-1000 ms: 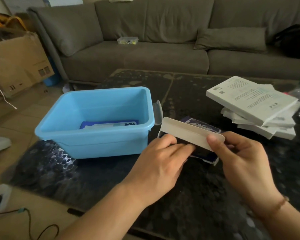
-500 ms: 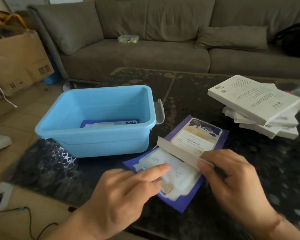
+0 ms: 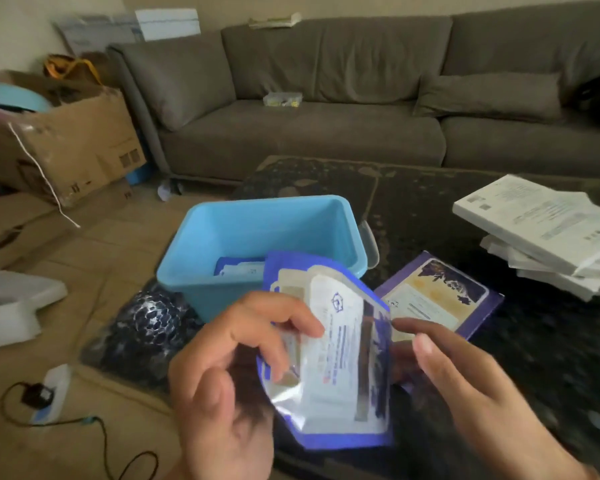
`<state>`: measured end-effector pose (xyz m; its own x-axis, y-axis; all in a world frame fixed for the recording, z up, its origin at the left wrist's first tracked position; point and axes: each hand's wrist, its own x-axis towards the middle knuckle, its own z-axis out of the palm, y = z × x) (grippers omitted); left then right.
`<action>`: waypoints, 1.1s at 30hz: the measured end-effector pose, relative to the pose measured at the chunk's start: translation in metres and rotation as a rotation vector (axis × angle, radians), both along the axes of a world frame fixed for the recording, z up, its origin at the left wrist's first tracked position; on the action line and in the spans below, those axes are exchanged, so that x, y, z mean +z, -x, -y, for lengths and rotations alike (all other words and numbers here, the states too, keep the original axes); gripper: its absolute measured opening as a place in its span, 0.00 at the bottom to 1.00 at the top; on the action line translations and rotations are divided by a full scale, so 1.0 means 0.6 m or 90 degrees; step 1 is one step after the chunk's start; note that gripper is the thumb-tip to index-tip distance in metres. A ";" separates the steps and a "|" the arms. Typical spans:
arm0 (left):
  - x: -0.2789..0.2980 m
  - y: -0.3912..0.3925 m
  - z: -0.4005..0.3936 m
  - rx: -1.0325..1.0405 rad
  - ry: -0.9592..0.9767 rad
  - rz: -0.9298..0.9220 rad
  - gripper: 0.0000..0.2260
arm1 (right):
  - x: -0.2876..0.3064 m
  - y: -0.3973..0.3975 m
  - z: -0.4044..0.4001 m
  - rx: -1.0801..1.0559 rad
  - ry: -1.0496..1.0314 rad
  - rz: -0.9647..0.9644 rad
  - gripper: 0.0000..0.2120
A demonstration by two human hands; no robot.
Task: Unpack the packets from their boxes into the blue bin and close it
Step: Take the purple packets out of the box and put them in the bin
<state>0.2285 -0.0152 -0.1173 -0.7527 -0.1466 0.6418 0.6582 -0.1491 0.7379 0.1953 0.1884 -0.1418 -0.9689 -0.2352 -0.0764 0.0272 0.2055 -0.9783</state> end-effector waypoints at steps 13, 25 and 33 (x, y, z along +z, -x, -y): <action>0.052 0.108 0.137 0.059 0.040 0.165 0.10 | 0.134 0.135 0.070 -0.065 0.188 0.005 0.15; 0.054 0.142 0.199 0.521 0.106 0.361 0.06 | 0.162 0.258 0.184 0.047 -0.175 0.174 0.07; 0.049 0.146 0.197 0.493 0.132 0.373 0.06 | 0.099 0.268 0.243 0.082 -0.262 0.219 0.11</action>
<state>0.1411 -0.1331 -0.0880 -0.7031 -0.6590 0.2672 0.0423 0.3362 0.9408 0.0348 0.0426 -0.0823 -0.8370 -0.2339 -0.4947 0.2812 0.5918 -0.7555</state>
